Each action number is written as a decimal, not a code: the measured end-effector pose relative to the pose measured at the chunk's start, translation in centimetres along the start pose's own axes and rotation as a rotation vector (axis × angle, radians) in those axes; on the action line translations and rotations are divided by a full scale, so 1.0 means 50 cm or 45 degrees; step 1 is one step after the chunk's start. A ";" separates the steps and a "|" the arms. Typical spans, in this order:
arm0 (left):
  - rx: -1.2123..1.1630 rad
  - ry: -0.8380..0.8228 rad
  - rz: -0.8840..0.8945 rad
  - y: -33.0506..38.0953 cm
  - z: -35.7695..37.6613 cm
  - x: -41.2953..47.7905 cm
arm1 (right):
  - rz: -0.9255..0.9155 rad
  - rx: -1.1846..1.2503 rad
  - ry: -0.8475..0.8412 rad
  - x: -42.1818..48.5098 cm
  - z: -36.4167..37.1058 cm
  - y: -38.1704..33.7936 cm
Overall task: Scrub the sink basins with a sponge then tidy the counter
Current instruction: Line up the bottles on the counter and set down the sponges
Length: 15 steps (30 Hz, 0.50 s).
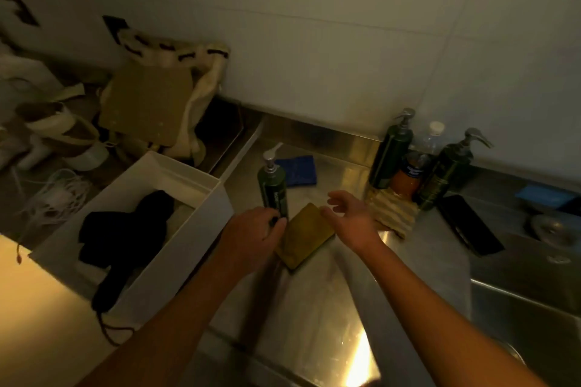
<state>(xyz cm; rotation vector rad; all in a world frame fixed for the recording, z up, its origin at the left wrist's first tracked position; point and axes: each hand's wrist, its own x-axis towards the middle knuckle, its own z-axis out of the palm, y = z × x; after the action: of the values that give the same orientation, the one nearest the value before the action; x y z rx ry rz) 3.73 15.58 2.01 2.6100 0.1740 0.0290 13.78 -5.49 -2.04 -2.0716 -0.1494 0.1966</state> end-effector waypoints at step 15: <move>-0.007 -0.120 0.017 -0.129 -0.044 0.022 | -0.074 -0.133 -0.081 0.041 0.183 -0.125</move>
<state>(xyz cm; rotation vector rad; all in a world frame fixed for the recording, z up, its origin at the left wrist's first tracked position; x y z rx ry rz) 3.94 22.33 0.65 2.6007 0.1229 -0.0890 13.80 5.75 -1.13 -2.1624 -0.2633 0.2239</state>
